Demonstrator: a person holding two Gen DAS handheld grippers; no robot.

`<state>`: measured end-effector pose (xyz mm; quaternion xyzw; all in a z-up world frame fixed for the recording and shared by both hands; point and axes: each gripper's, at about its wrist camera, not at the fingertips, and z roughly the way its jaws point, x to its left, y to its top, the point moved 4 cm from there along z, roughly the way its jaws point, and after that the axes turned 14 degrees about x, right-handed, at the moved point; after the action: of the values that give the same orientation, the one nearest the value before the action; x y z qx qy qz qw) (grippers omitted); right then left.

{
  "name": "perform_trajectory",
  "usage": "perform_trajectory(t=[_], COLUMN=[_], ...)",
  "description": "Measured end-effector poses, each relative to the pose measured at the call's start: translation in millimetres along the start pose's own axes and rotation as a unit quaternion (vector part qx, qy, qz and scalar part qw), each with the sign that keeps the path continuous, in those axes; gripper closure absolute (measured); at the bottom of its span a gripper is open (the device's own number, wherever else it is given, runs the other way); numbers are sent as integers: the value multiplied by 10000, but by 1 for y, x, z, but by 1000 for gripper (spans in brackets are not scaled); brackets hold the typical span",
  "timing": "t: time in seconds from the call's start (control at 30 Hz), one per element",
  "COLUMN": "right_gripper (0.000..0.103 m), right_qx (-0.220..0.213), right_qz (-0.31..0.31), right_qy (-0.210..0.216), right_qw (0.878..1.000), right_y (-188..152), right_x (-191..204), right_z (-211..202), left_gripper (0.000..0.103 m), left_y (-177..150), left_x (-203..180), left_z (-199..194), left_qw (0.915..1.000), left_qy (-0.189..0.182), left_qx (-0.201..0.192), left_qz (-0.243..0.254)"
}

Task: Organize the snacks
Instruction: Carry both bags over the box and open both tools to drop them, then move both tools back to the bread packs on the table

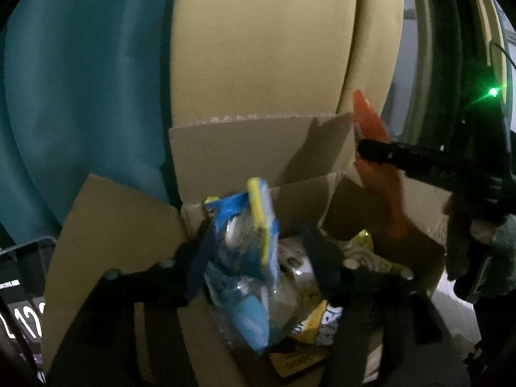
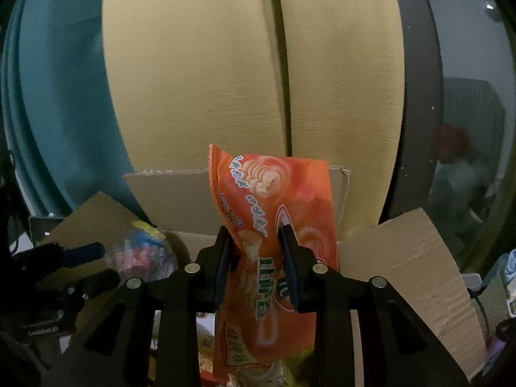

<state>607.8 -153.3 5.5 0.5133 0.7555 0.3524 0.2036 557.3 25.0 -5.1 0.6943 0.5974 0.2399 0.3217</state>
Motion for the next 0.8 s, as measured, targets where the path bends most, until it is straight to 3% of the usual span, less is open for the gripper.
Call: perform_trajectory(t=[0.07,0.1,0.13,0.57,0.8], right_gripper=[48,31,26,26,26], right_qx=[86,104,81,-30,-84], right_qz=[2,1,3,-121,-124], right_qy=[-65,-92,-88,-153,-188], right_qw=[9999,9999,9999,9998,9997], right_y=[3,3,3,-14,-31], right_x=[0,1,2,18,31], right_z=[4,5,2,-46,-82], left_gripper=[33,33,33,31,22], left_y=[0,-1,-2,-14,-28], left_x=[5,6,7,-7,-22], left_z=[-4,-6,-9,-69,-102], left_qw=[10000,9999,9999,9990,9983], left_qy=[-5,-16,-16,-72,-163], left_qx=[-42,-53,-71,-390,-510], left_qz=[-77,-101,-122,-208,-234])
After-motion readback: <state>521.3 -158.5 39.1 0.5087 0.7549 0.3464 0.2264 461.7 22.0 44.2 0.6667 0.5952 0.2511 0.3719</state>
